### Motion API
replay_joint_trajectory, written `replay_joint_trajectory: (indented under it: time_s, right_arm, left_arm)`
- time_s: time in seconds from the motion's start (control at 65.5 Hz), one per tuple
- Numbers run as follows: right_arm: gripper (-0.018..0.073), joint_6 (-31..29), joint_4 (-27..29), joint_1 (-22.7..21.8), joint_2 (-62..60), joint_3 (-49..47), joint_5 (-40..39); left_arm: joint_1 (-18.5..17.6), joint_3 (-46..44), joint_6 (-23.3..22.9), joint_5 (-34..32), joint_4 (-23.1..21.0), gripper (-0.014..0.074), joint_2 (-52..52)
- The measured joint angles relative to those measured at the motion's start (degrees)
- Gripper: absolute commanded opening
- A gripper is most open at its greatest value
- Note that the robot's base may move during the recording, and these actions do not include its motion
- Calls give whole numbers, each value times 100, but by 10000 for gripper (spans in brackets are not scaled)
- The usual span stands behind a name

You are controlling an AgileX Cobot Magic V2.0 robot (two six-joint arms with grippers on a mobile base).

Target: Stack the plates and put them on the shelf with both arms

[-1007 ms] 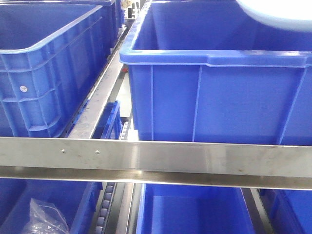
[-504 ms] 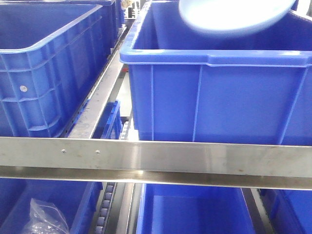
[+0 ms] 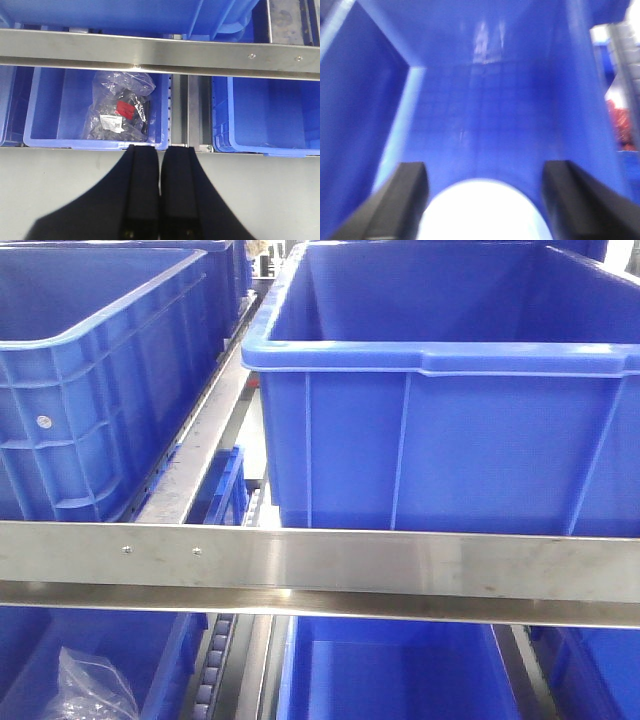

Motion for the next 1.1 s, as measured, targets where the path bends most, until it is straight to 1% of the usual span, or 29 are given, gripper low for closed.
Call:
replay_joint_trajectory:
  time_s: [0.031,0.076,0.092,0.107,0.122,0.153,0.198,0.29,0.397,0.534,0.733,1.099]
  right_arm:
    - [355,0,0,0,-252,214,0]
    - [244,0,0,0,-631,556,0]
    - [162,0,0,0,-745,661,0]
    - [141,0,0,0,-918,824,0]
    - [79,0,0,0,-1035,934,0]
    - [28,0,0,0,-1337,1222,0]
    - [76,0,0,0,-1771,1632,10]
    - [46,0,0,0,-2555,2362,0]
    - [48,0,0,0,-3348,3167,-72]
    - [48,0,0,0,-3881,3748,-248]
    - [48,0,0,0,-3964,4052,-271]
    - [48,0,0,0,-3974,4061,-260]
  left_arm:
    - [0,0,0,0,0,82,0]
    - [0,0,0,0,0,82,0]
    - [0,0,0,0,0,82,0]
    - [0,0,0,0,0,82,0]
    - [0,0,0,0,0,82,0]
    - [0,0,0,0,0,82,0]
    - [0,0,0,0,0,82,0]
    - [0,0,0,0,0,82,0]
    - [0,0,0,0,0,82,0]
    - [0,0,0,0,0,82,0]
    - [0,0,0,0,0,82,0]
    - [0,0,0,0,0,82,0]
